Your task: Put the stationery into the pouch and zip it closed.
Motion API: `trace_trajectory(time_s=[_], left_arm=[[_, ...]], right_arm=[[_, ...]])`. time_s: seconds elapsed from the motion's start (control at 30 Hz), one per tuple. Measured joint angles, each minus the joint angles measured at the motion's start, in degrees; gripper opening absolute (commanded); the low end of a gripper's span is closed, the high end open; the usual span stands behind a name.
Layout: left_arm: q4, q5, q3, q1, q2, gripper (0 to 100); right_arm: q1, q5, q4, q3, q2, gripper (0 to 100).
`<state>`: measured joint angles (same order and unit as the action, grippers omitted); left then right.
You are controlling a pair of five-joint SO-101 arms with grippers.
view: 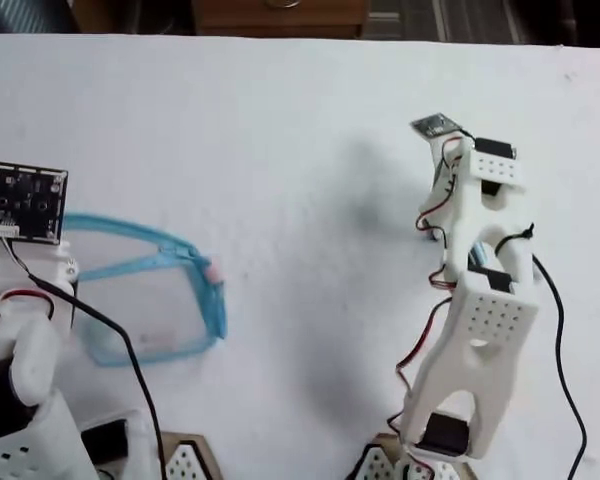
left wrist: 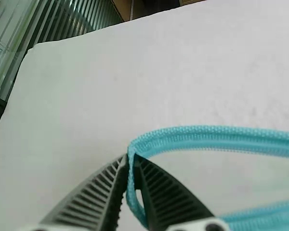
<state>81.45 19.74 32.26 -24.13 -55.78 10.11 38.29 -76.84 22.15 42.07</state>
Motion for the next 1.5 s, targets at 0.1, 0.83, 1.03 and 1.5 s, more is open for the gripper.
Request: trace_trajectory(time_s=[0.1, 0.83, 1.03, 1.5], left_arm=[[0.00, 0.00, 0.00, 0.00, 0.00, 2], [0.00, 0.00, 0.00, 0.00, 0.00, 2], [0.00, 0.00, 0.00, 0.00, 0.00, 2], [0.00, 0.00, 0.00, 0.00, 0.00, 2]], right_arm=[[0.26, 0.00, 0.62, 1.05, 0.53, 1.3], [-14.95, -10.46, -16.62, 0.44, -14.77, 1.7], [-25.49, -18.46, -16.88, 0.44, -17.49, 1.7], [-37.36, -45.89, -15.91, 27.60, -31.74, 1.7]])
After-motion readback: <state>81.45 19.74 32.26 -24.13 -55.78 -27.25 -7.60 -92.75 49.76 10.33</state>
